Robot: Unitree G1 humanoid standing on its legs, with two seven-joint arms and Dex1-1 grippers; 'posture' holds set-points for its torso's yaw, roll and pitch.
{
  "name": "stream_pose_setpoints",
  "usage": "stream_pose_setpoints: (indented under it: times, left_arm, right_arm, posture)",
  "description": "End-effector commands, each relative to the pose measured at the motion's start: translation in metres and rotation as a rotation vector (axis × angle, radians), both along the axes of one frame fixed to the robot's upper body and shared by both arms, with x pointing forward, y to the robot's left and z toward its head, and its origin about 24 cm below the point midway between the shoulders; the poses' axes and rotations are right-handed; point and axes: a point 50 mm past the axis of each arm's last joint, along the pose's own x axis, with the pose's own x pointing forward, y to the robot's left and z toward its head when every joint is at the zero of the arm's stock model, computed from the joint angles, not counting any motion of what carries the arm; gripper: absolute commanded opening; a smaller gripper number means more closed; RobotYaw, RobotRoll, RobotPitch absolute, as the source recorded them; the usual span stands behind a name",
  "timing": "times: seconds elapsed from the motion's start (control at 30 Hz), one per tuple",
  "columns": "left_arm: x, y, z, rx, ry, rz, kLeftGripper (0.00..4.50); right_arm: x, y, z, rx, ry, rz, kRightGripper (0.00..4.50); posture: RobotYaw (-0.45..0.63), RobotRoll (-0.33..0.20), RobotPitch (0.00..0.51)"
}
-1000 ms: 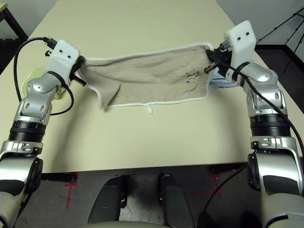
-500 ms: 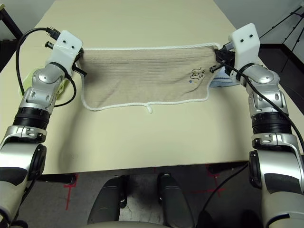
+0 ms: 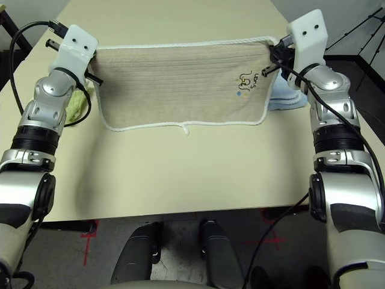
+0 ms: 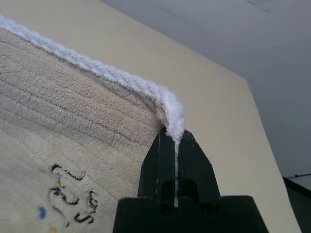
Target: Fold the towel and set it aside.
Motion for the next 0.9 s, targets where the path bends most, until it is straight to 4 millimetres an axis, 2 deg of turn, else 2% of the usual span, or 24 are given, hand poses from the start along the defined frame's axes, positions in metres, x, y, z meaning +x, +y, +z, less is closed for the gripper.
stream_pose_setpoints:
  times: [0.03,0.2,0.4,0.53,0.63,0.9]
  left_arm:
    - [-0.002,0.020,0.013,0.006,-0.023,0.087,0.03]
    - [-0.002,0.021,0.019,-0.008,-0.015,0.081,0.03]
    - [-0.005,0.025,0.018,-0.057,0.093,0.032,0.03]
    - [-0.006,0.017,0.020,-0.067,0.176,-0.053,0.03]
    - [-0.005,0.011,0.021,-0.079,0.211,-0.086,0.03]
    - [0.012,0.000,0.005,0.045,0.184,-0.011,0.03]
  right_arm:
    - [-0.005,-0.006,0.007,0.012,0.005,0.000,0.00]
    - [-0.012,-0.002,0.014,0.021,0.021,0.043,0.00]
    - [-0.025,0.004,0.019,0.043,0.067,0.119,0.00]
    - [-0.028,0.008,0.021,0.066,0.120,0.161,0.00]
    - [-0.026,0.010,0.021,0.075,0.158,0.156,0.00]
    - [0.001,0.003,-0.003,0.009,0.253,0.020,0.00]
  posture:
    - [0.14,0.000,0.192]
    - [0.13,0.000,0.194]
    - [0.13,0.000,0.195]
    - [0.14,0.000,0.201]
    - [0.14,0.000,0.203]
    - [0.12,0.000,0.194]
